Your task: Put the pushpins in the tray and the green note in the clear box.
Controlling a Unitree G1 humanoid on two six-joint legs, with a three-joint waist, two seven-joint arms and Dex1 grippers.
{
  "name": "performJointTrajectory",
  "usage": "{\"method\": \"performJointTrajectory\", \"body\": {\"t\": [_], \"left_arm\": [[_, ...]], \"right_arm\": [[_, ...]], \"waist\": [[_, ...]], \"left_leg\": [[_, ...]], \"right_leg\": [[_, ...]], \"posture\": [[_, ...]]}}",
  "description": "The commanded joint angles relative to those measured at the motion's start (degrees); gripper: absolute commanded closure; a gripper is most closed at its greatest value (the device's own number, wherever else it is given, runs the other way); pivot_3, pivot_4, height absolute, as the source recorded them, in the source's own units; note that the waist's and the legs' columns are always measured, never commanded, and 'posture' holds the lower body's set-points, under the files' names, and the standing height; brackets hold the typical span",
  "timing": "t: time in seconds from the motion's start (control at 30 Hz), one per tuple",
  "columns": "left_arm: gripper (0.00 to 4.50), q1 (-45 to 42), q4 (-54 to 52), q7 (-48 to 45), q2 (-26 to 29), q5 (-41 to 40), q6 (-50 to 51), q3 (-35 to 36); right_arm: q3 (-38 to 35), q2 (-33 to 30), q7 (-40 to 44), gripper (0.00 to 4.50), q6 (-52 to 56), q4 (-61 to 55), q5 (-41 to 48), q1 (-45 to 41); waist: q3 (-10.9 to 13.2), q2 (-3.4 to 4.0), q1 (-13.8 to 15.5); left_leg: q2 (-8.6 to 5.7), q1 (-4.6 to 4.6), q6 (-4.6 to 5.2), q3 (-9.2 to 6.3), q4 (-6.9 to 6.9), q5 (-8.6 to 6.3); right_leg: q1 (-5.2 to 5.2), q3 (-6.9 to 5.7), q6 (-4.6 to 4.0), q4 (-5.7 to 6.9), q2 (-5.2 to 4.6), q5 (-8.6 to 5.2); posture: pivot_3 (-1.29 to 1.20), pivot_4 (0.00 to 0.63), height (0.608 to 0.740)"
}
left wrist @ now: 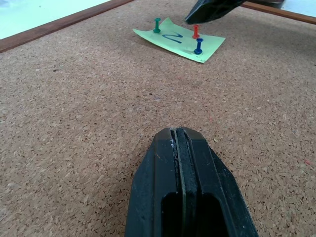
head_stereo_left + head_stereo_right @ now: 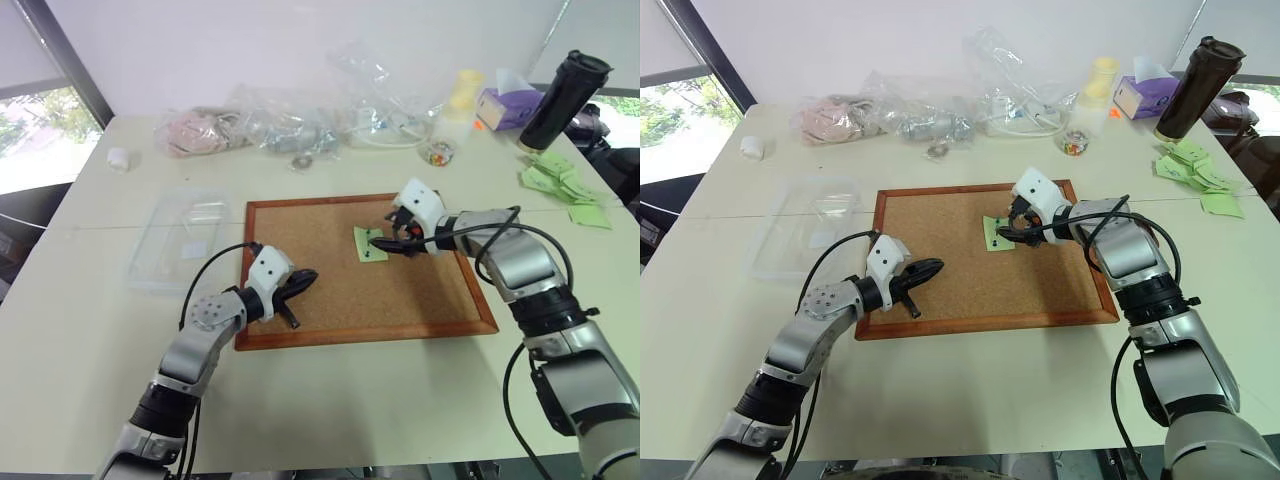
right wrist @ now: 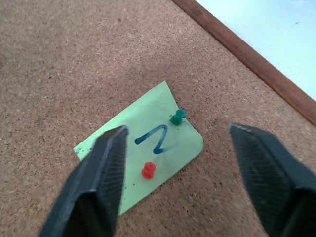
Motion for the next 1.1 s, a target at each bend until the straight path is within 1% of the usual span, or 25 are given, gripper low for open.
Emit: {"method": "performJointTrajectory", "body": {"t": [0.03, 0.27, 0.5, 0.53, 0.6, 0.67, 0.73, 0.77, 0.87, 1.1], "left_arm": [[4.5, 1.76, 0.5, -0.08, -0.16, 0.92, 1.04, -1.02], [4.5, 1.9, 0.44, -0.07, -0.5, 1.26, 0.9, -1.21], [4.5, 2.57, 0.2, -0.57, -0.45, 1.52, 0.66, -1.36], [4.5, 2.73, -0.02, -0.53, -0.49, 1.48, 0.76, -1.35], [4.5, 2.91, -0.28, -0.42, -0.57, 1.41, 0.89, -1.31], [4.5, 2.95, -0.32, -0.28, -0.69, 1.42, 0.93, -1.23], [4.5, 3.09, -0.52, -0.13, -0.75, 1.59, 0.81, -1.19], [4.5, 3.04, -0.52, -0.06, -0.83, 1.63, 0.85, -1.13], [4.5, 2.97, -0.57, -0.01, -1.0, 1.71, 0.98, -0.96], [4.5, 3.27, -0.53, -0.67, -0.85, 1.74, 1.47, -1.42]], "right_arm": [[-1.28, 1.61, 0.27, 1.17, -1.91, 3.26, -0.86, -2.68], [-1.09, 4.52, -0.16, 1.17, -5.34, 11.53, -3.03, -6.17], [-1.16, 6.22, 0.73, 1.17, -6.96, 15.76, -4.18, -7.46], [-1.12, 6.27, 1.03, 1.4, -7.18, 15.92, -4.3, -7.49], [-1.18, 6.41, 1.47, 2.07, -7.45, 16.18, -4.57, -7.55], [-1.32, 6.69, 1.76, 2.98, -7.78, 16.53, -4.82, -7.65], [-1.28, 6.76, 1.98, 4.09, -7.74, 16.57, -5.09, -7.64], [-1.3, 6.76, 2.1, 4.43, -7.62, 16.58, -5.23, -7.68], [-1.72, 6.57, 2.58, 4.43, -6.89, 15.86, -5.18, -7.64], [-8.09, 4.4, 1.37, 4.43, 1.18, 6.75, -0.6, -7.14]], "waist": [[0.0, 0.0, -0.02], [-0.01, 0.01, -0.09], [-0.02, 0.04, -0.18], [-0.02, 0.04, -0.19], [-0.03, 0.04, -0.21], [-0.03, 0.05, -0.21], [-0.03, 0.05, -0.32], [-0.05, 0.07, -0.33], [-0.07, 0.09, -0.3], [-0.07, 0.1, -0.17]], "left_leg": [[0.0, 0.0, 0.0, 0.0, 0.0, 0.0], [0.0, -0.01, 0.0, 0.01, -0.01, 0.0], [0.0, 0.01, 0.0, 0.0, -0.01, 0.0], [0.0, 0.01, 0.0, 0.0, -0.01, 0.0], [0.0, 0.01, 0.0, 0.0, -0.01, 0.0], [0.0, 0.01, 0.0, 0.0, -0.01, 0.0], [0.0, 0.01, 0.0, 0.0, -0.01, 0.0], [0.0, 0.01, 0.0, 0.0, -0.01, 0.0], [-0.01, 0.01, 0.0, 0.0, 0.0, 0.0], [-0.04, -0.07, 0.0, 0.0, -0.01, 0.0]], "right_leg": [[0.0, 0.0, 0.0, 0.01, 0.0, 0.0], [-0.03, -0.01, 0.0, 0.02, 0.0, 0.0], [-0.03, -0.01, 0.0, 0.05, 0.0, 0.0], [-0.03, -0.01, 0.0, 0.05, 0.0, 0.0], [-0.03, -0.01, 0.0, 0.06, -0.01, 0.0], [-0.03, -0.01, 0.0, 0.06, -0.01, 0.0], [-0.03, -0.01, 0.0, 0.06, -0.01, 0.0], [-0.04, -0.01, 0.0, 0.06, -0.01, 0.0], [-0.03, -0.02, 0.0, 0.08, -0.01, 0.0], [-0.12, -0.01, 0.0, 0.1, -0.03, 0.0]], "posture": [[0.0, 0.15, 0.74], [0.0, 0.15, 0.74], [0.0, 0.15, 0.74], [0.0, 0.15, 0.74], [0.0, 0.15, 0.74], [0.0, 0.15, 0.74], [0.0, 0.15, 0.74], [0.0, 0.15, 0.74], [0.0, 0.15, 0.74], [0.0, 0.15, 0.74]]}}
